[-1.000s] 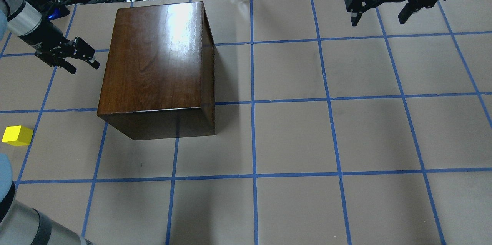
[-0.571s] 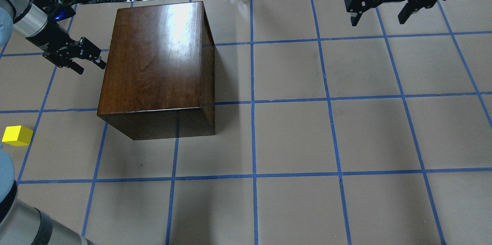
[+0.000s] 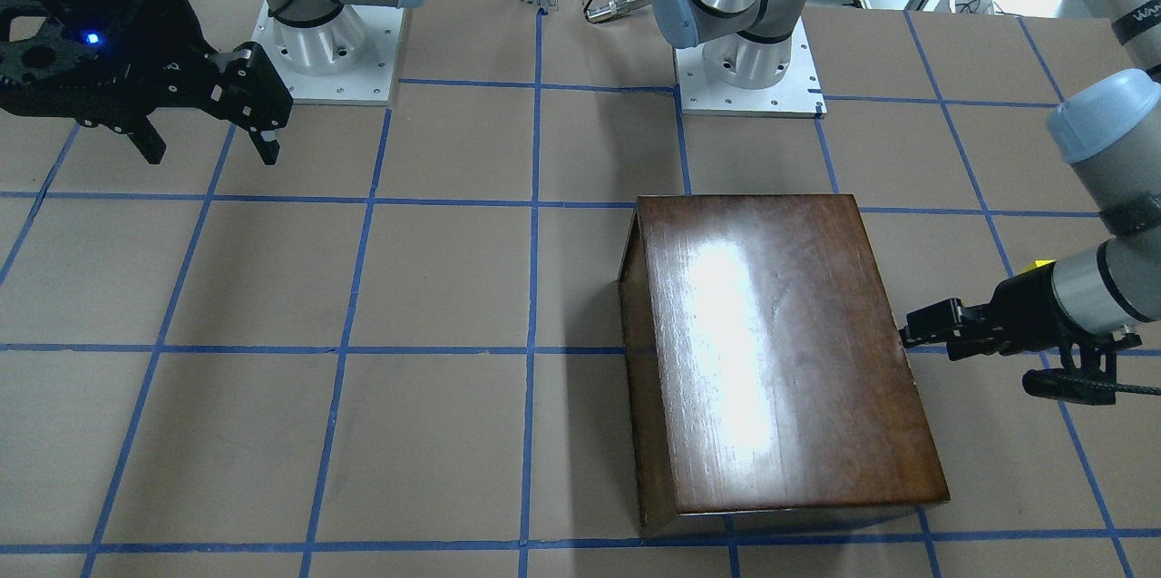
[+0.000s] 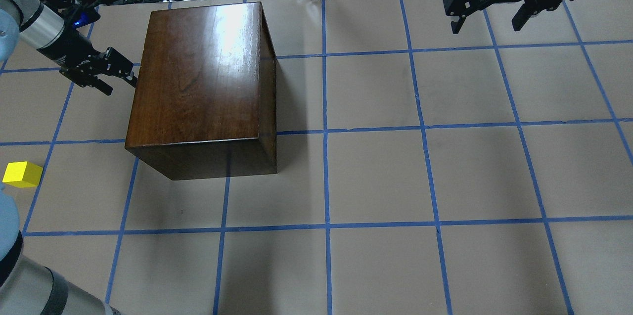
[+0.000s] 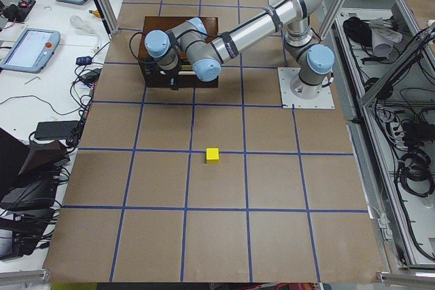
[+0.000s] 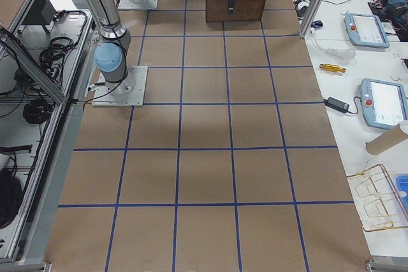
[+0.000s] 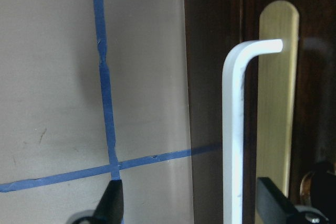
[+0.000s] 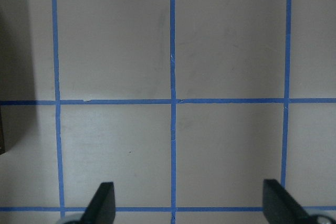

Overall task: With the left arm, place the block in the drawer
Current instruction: 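Align the left gripper with the white drawer handle and grasp it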

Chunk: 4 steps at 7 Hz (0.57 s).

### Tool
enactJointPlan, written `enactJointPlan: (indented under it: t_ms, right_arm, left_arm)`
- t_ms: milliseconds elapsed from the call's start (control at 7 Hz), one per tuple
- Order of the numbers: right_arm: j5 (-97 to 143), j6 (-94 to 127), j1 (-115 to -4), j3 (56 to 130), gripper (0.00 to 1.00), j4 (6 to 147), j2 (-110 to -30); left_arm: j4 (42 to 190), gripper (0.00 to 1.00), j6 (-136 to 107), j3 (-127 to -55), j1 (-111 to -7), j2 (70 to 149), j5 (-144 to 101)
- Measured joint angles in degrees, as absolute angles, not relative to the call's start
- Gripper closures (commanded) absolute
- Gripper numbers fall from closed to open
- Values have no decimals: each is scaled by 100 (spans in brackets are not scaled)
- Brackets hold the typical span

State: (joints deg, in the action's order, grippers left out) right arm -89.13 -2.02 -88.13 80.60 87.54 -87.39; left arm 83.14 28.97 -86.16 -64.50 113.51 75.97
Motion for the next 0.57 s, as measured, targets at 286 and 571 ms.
enactJointPlan:
  t_ms: [286, 571]
  right_arm:
    - [-8918, -202, -8815, 8060, 0, 8754, -8742]
    - [-8919, -202, -8815, 8060, 0, 8754, -8743]
  left_arm:
    - [8309, 10, 2894, -8620, -6451, 11388, 7587]
    - [8306, 10, 2898, -8622, -6451, 11423, 7585]
